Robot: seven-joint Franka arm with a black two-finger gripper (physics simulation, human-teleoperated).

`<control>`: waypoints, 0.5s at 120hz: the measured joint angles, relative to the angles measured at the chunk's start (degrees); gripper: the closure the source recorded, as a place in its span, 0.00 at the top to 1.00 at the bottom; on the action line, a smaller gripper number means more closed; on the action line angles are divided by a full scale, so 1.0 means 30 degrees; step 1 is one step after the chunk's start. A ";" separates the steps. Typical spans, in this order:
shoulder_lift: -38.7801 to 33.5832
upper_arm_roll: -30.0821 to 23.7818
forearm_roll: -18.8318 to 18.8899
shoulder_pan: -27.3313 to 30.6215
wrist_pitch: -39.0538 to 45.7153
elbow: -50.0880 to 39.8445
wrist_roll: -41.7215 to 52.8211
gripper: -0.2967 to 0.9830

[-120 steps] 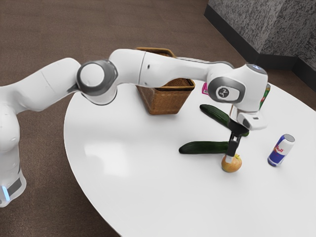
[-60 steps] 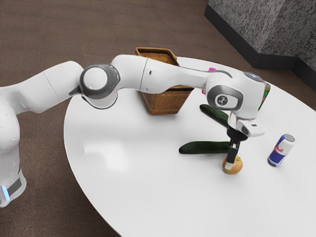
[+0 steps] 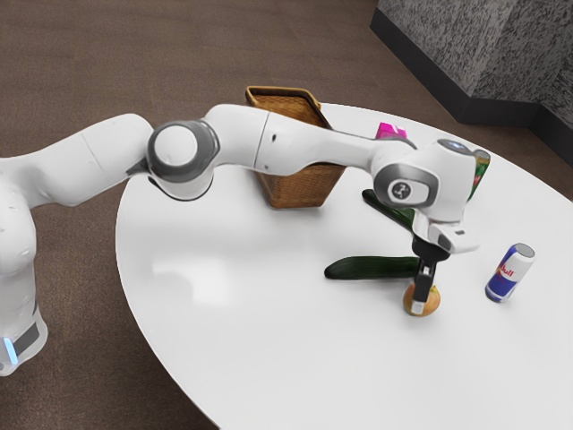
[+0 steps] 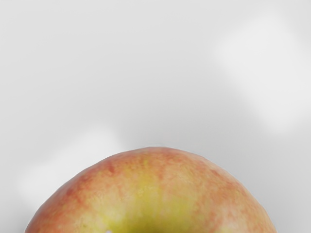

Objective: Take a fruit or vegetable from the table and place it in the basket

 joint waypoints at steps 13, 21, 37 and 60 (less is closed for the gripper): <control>0.0038 0.0128 -0.0236 0.0023 0.0256 -0.0099 -0.0023 0.67; -0.0006 0.0174 -0.0330 0.0121 0.0362 -0.0310 -0.0076 0.58; -0.2364 0.1573 -0.0467 0.0075 0.0351 -0.1502 -0.0376 0.42; -1.2786 0.7210 -0.3958 0.1426 -0.1169 -0.8248 -0.1119 0.37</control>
